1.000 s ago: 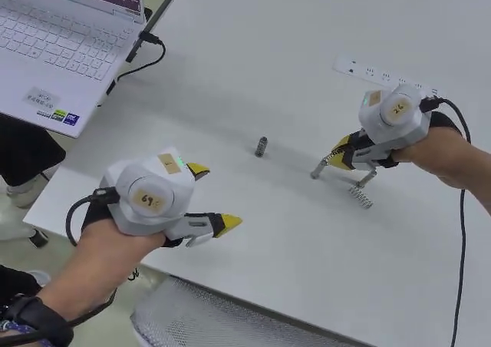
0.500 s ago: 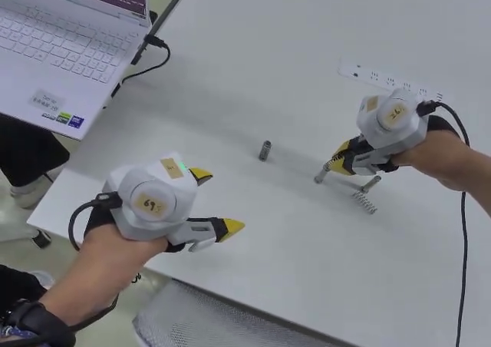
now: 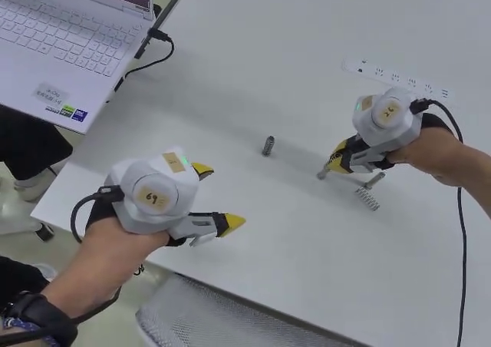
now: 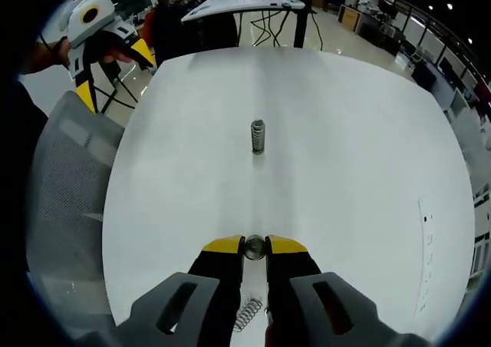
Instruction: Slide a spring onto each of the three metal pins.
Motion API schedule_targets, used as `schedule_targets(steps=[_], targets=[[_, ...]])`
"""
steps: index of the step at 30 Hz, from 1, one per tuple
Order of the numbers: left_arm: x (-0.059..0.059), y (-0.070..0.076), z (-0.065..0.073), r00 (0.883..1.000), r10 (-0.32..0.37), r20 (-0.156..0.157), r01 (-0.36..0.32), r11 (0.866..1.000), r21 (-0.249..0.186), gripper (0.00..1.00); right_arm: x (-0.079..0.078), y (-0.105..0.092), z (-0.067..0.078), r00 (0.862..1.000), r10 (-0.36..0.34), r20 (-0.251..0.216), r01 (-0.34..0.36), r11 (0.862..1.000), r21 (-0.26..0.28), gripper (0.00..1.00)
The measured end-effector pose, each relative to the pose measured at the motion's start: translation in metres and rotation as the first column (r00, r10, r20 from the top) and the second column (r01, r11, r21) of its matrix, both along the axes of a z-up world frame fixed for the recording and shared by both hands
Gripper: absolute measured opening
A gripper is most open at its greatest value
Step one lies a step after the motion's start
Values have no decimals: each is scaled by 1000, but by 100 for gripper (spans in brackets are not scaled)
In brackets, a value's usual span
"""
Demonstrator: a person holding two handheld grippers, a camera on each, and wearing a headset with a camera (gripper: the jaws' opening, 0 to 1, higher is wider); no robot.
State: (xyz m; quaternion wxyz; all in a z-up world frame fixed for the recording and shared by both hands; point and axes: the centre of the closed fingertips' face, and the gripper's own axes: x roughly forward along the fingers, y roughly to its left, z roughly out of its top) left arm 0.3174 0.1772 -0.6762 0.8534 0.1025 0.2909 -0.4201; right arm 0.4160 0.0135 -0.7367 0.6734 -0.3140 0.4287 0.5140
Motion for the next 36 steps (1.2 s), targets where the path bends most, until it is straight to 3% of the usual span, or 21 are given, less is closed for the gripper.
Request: schedule_targets(steps=[22, 36], targets=[[0, 4, -1, 1000, 15, -4, -15, 1000, 6, 50, -2, 2, -24, 999, 30, -24, -31, 998, -51, 9], [0, 5, 4, 1000, 16, 8, -17, 1000, 8, 50, 0, -7, -14, 1000, 11, 17, -10, 997, -72, 19]])
